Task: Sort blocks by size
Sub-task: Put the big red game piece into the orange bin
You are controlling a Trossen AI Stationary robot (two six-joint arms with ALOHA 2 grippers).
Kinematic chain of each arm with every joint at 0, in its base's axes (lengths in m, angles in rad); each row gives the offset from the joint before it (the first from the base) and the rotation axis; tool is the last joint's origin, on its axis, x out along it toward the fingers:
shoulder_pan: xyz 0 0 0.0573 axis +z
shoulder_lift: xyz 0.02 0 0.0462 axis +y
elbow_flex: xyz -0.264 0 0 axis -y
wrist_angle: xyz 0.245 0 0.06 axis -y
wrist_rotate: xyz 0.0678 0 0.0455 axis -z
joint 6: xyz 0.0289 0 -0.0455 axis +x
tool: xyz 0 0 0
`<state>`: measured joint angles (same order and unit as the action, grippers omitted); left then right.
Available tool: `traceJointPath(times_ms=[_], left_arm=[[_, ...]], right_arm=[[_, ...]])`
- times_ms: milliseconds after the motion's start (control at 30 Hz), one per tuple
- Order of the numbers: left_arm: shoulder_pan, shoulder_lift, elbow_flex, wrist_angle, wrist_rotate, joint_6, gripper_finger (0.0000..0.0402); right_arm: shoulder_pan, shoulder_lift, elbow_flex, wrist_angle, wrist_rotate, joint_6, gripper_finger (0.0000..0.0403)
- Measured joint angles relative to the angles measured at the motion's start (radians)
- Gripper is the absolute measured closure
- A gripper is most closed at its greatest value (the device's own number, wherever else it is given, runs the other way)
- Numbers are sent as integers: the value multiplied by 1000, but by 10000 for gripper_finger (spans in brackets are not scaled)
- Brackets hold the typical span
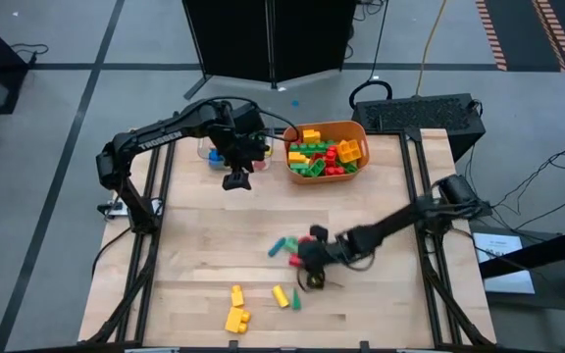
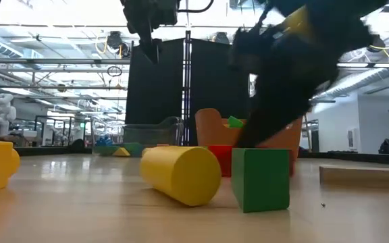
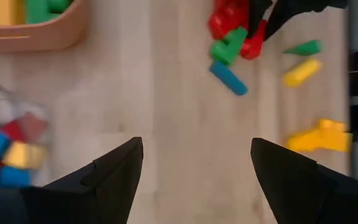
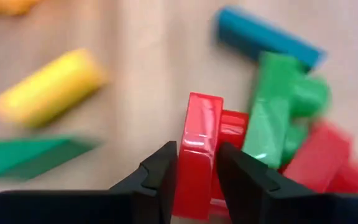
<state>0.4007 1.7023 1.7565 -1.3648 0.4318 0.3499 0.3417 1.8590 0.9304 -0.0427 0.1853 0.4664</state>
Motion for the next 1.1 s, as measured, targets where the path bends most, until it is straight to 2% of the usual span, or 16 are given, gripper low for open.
traceJointPath(times_ms=[133, 300, 433, 533, 667, 800, 933, 1100], left_arm=[[15, -10, -1, 25, -87, 7, 100], [56, -16, -1, 38, -94, 8, 100], [90, -18, -1, 47, -92, 26, 100], [107, -17, -1, 48, -49, 25, 100], [106, -17, -1, 64, -9, 24, 100], [64, -19, -28, 183, -7, 2, 100], [8, -17, -130, 313, -4, -30, 100], [-79, -16, -329, 522, -12, -51, 100]], right_arm=[[-128, 4, -4, 51, 8, -79, 298], [-243, -32, 27, 47, -78, -139, 298], [-277, -100, 126, -24, -112, -251, 298], [-290, -157, 241, -174, -98, -334, 298], [-290, -213, 423, -513, -75, -369, 298], [-263, -314, 527, -812, -72, -343, 298], [-198, -468, 533, -1018, -18, -202, 298], [-61, -662, 535, -1204, 215, 55, 298]])
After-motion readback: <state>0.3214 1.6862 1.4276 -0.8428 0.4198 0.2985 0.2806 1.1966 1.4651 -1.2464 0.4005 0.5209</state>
